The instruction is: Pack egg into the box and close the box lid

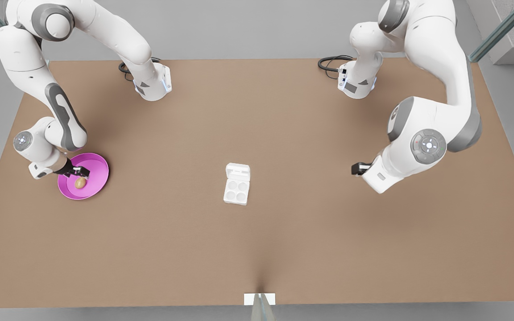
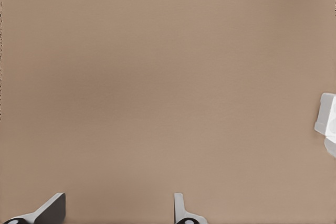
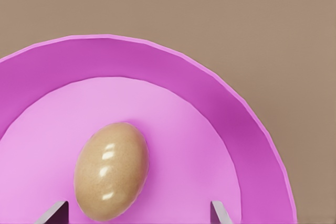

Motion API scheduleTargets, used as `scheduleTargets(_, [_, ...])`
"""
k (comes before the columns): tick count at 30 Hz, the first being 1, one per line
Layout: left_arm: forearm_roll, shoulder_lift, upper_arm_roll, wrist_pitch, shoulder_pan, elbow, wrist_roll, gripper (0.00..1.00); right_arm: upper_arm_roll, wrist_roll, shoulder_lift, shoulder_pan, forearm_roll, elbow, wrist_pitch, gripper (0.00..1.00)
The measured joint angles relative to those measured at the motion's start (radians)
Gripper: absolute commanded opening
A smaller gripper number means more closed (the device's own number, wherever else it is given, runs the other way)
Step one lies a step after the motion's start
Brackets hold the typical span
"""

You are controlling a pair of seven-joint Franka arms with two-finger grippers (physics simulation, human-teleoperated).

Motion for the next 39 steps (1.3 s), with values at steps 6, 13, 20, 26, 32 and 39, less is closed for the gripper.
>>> scheduleTargets(6, [0.000, -0.011, -0.003, -0.001, -0.003, 0.003, -0.003, 1.00, 0.000, -0.003, 0.015, -0.012, -0.025, 0.008, 0.024, 1.00])
scheduleTargets(13, [-0.001, -0.048, -0.004, -0.008, 0.005, 0.003, -0.004, 1.00, 0.000, -0.006, 0.040, -0.020, -0.034, 0.033, 0.029, 1.00])
scheduleTargets(20, [-0.007, -0.038, -0.005, -0.039, -0.015, -0.003, -0.006, 1.00, 0.005, -0.008, 0.036, -0.001, 0.028, 0.035, 0.028, 0.93])
scheduleTargets(26, [-0.008, -0.012, -0.017, -0.032, -0.037, -0.008, -0.007, 1.00, 0.005, -0.011, 0.042, -0.005, 0.046, 0.032, 0.036, 0.61])
scheduleTargets(32, [-0.007, 0.003, -0.017, -0.007, -0.034, -0.009, -0.009, 1.00, 0.005, -0.014, 0.013, -0.006, 0.047, 0.025, 0.037, 0.44])
scheduleTargets(39, [-0.001, 0.006, -0.017, 0.008, -0.033, -0.009, -0.010, 1.00, 0.005, -0.013, 0.022, -0.002, 0.044, 0.030, 0.039, 0.90])
